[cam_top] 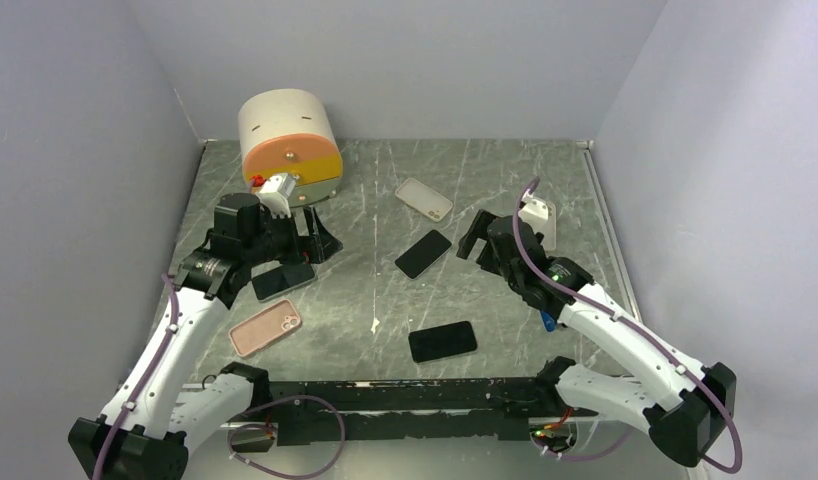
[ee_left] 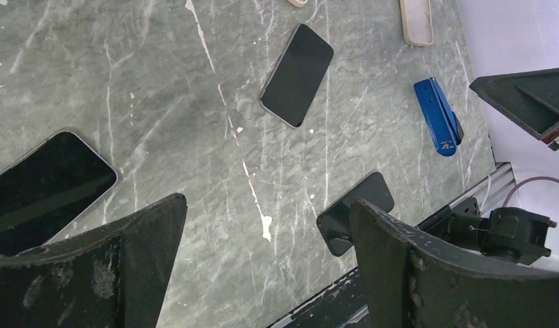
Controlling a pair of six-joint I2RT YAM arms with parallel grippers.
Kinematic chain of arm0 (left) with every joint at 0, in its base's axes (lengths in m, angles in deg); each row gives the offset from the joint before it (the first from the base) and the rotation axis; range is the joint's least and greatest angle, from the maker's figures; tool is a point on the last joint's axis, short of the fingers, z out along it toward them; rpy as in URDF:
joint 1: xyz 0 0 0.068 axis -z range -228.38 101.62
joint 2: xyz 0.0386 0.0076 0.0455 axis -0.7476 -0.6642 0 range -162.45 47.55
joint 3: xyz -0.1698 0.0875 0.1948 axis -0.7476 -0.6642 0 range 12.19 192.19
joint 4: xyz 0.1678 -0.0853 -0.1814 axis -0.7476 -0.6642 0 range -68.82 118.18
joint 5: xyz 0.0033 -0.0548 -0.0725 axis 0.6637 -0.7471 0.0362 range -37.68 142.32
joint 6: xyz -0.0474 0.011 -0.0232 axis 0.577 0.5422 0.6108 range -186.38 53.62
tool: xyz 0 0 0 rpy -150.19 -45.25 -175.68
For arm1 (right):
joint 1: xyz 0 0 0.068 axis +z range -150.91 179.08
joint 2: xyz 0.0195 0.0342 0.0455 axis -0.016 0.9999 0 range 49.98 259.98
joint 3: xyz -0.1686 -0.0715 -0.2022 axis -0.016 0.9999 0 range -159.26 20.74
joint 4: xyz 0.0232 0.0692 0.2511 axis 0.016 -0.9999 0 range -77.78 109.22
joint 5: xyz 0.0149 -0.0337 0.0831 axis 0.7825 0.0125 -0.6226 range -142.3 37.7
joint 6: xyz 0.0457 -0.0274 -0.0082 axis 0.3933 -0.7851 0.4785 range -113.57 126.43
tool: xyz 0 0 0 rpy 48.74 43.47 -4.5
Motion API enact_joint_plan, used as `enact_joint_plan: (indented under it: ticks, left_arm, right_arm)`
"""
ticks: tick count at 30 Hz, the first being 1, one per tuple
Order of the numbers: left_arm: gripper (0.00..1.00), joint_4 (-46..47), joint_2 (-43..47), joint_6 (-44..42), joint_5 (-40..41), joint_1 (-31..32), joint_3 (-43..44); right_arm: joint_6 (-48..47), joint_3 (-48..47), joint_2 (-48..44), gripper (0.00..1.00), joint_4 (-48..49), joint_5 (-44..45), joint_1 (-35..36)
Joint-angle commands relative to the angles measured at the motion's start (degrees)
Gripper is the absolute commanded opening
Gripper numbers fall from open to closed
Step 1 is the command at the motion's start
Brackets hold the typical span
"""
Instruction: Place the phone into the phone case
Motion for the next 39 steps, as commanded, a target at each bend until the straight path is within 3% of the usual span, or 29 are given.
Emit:
enact_joint_plan:
  ticks: [1, 8, 13, 16, 19, 22, 28, 39]
  left_arm:
    - [0.94, -0.01, 0.86, -1.04, 0.74, -0.09, 1.46]
    - [0.94, -0.11, 1.82, -1.56, 1.46, -0.09, 1.18]
    - [0.94, -1.57, 3.33, -2.20, 3.82, -0.09, 0.60]
    - [0.94, -1.24, 3.64, -1.97, 4.33, -0.11, 0.29]
    - [0.94, -1.58, 3.61, -2.02, 4.54, -0.09, 0.60]
    - [0.94, -2.19, 3.75, -2.03, 5.04, -0.09, 0.80]
    - [0.94, -1.86, 4.55, -2.18, 5.17, -0.13, 0.59]
    - [0.94, -2.11, 4.93, -2.37, 5.69, -0.09, 0.81]
  right_arm:
    - [1.37, -1.92, 0.44, 0.99, 1.13, 2.67, -0.07]
    - [-2.90, -3.72, 3.02, 0.99, 5.79, 11.28, -0.12]
    - [-16.45, -6.64, 7.83, 0.98, 12.02, 17.63, -0.66]
    - [-19.70, -10.40, 13.71, 0.95, 11.70, 19.55, -3.76]
    - [-22.68, -12.54, 18.98, 0.88, 12.48, 11.16, -10.61]
    - [-24.66, -12.62, 23.38, 0.72, 14.05, 3.40, -17.17]
    - [-27.56, -15.38, 34.16, 0.42, 14.35, -3.03, -26.94]
    - [-30.79, -22.33, 48.73, 0.30, 12.50, -11.29, -35.16]
